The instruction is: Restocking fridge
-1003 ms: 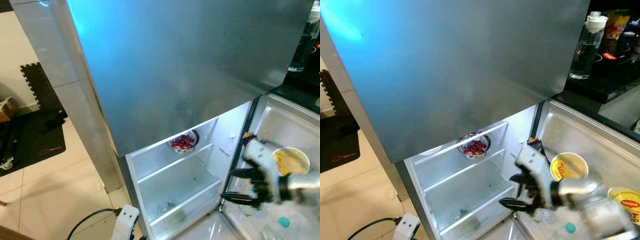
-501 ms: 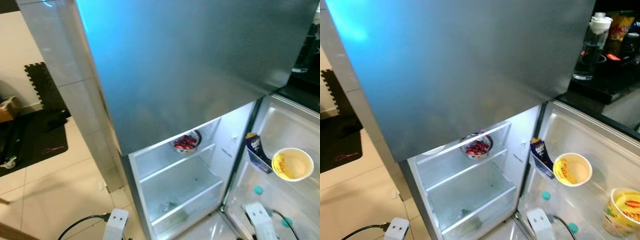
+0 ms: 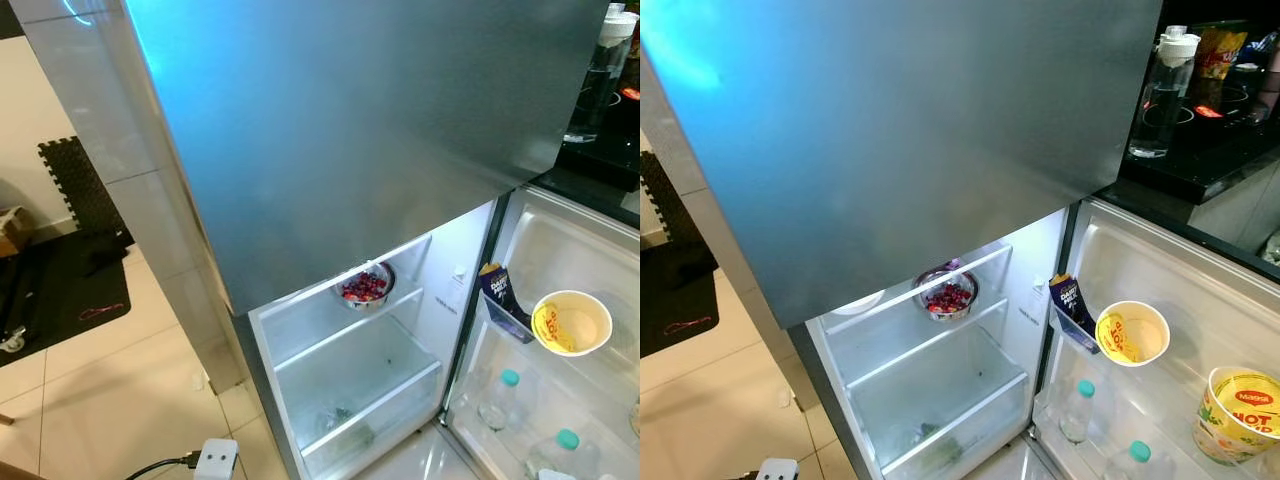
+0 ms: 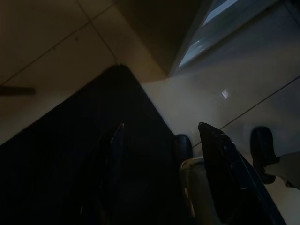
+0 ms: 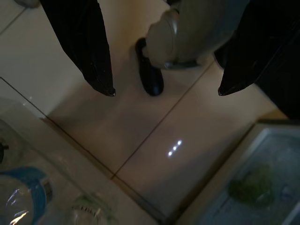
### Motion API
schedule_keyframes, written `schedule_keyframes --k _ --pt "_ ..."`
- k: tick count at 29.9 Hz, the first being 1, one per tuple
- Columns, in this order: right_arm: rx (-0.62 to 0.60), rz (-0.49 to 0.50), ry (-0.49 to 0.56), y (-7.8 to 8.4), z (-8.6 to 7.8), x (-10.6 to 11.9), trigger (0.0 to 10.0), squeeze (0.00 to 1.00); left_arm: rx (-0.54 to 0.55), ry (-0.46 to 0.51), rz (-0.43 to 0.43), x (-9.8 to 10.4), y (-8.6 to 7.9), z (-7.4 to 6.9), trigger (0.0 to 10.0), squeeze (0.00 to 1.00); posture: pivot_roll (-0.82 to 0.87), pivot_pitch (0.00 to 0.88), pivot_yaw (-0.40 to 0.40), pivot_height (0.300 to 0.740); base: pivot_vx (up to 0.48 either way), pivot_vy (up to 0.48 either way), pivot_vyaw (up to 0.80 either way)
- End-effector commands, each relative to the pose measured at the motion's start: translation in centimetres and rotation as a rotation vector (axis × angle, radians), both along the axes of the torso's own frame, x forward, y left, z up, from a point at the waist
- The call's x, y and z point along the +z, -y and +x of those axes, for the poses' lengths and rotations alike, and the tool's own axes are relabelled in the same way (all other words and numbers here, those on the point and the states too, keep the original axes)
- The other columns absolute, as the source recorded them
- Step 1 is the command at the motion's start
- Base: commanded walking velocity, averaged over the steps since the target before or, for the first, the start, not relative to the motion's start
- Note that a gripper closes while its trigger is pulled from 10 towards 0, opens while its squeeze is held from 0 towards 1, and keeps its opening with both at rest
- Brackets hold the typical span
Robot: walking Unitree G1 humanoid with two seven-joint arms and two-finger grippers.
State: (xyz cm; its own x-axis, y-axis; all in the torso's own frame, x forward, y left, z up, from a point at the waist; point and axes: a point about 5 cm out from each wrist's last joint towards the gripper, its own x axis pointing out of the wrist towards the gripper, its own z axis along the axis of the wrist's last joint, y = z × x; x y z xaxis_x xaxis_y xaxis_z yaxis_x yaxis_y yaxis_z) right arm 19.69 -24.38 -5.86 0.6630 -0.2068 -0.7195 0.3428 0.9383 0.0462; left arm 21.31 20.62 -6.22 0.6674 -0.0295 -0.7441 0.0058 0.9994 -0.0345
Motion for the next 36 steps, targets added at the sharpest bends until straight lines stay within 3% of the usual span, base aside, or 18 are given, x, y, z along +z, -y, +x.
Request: schedule_keyframes --k 1,8,9,10,11,14,15,16,17,18,21,24,26,36 --pt "-0.052 0.020 -0.012 -0.3 -0.7 -0.6 10.0 0.00 0.009 -0.064 -0.009 -0.8 -0.1 -1.3 10.0 0.00 -0.13 0.088 0.072 0.740 0.000 0.000 0.00" --pt "-0.007 0.001 -0.035 -0.8 -0.7 -0.8 10.0 0.00 0.015 -0.076 0.013 -1.0 -0.1 -1.6 10.0 0.00 -0.12 0.085 0.066 0.740 0.000 0.000 0.00" --pt "-0.014 0.001 -0.038 -0.7 -0.9 -0.9 8.2 0.00 0.012 -0.074 0.023 -1.1 -0.1 -1.7 10.0 0.00 -0.12 0.073 0.050 0.740 0.000 0.000 0.00" --pt "-0.027 0.006 -0.038 -0.6 -1.0 -1.0 3.5 0.00 -0.002 -0.079 0.038 -1.2 -0.1 -1.8 10.0 0.00 -0.11 0.060 0.034 0.740 0.000 0.000 0.00" --pt "-0.022 0.005 -0.048 -0.6 -1.3 -1.1 0.0 0.00 0.012 -0.085 0.045 -1.3 -0.3 -2.0 10.0 0.00 -0.11 0.063 0.041 0.740 0.000 0.000 0.00" --pt "-0.007 -0.006 -0.060 -0.6 -1.6 -1.3 0.0 0.00 0.042 -0.094 0.040 -1.4 -0.6 -2.4 10.0 0.00 -0.12 0.057 0.061 0.740 0.000 0.000 0.00" --pt "-0.024 -0.004 -0.050 -0.5 -1.6 -1.3 1.7 0.00 0.028 -0.103 0.044 -1.5 -0.6 -2.6 10.0 0.00 -0.12 0.047 0.049 0.740 0.000 0.000 0.00" --pt "-0.035 -0.004 -0.042 -0.4 -1.5 -1.2 4.6 0.00 0.013 -0.110 0.049 -1.6 -0.6 -2.7 10.0 0.00 -0.12 0.045 0.044 0.740 0.000 0.000 0.00" --pt "-0.042 -0.003 -0.039 -0.3 -1.4 -1.2 4.6 0.00 0.003 -0.114 0.054 -1.6 -0.6 -2.8 10.0 0.00 -0.11 0.042 0.036 0.740 0.000 0.000 0.00" --pt "-0.012 -0.018 -0.059 -0.4 -1.6 -1.3 10.0 0.00 0.020 -0.123 0.064 -1.7 -0.7 -3.0 10.0 0.00 -0.11 0.047 0.044 0.740 0.000 0.000 0.00" --pt "0.030 -0.038 -0.087 -0.6 -1.8 -1.5 10.0 0.00 0.048 -0.132 0.074 -1.8 -0.9 -3.2 10.0 0.00 -0.11 0.047 0.044 0.740 0.000 0.000 0.00" --pt "-0.004 -0.027 -0.075 -0.4 -1.8 -1.4 10.0 0.00 0.012 -0.132 0.071 -1.9 -0.6 -3.4 10.0 0.00 -0.11 0.031 0.030 0.740 0.000 0.000 0.00" --pt "0.073 -0.047 -0.106 -1.0 -1.9 -1.7 10.0 0.00 0.039 -0.126 0.074 -1.9 -0.8 -3.5 10.0 0.00 -0.12 0.029 0.045 0.740 0.000 0.000 0.00" --pt "0.133 -0.095 -0.110 -1.0 -1.6 -1.6 10.0 0.00 0.024 -0.123 0.088 -1.7 -1.1 -3.2 10.0 0.00 -0.13 0.030 0.041 0.740 0.000 0.000 0.00"
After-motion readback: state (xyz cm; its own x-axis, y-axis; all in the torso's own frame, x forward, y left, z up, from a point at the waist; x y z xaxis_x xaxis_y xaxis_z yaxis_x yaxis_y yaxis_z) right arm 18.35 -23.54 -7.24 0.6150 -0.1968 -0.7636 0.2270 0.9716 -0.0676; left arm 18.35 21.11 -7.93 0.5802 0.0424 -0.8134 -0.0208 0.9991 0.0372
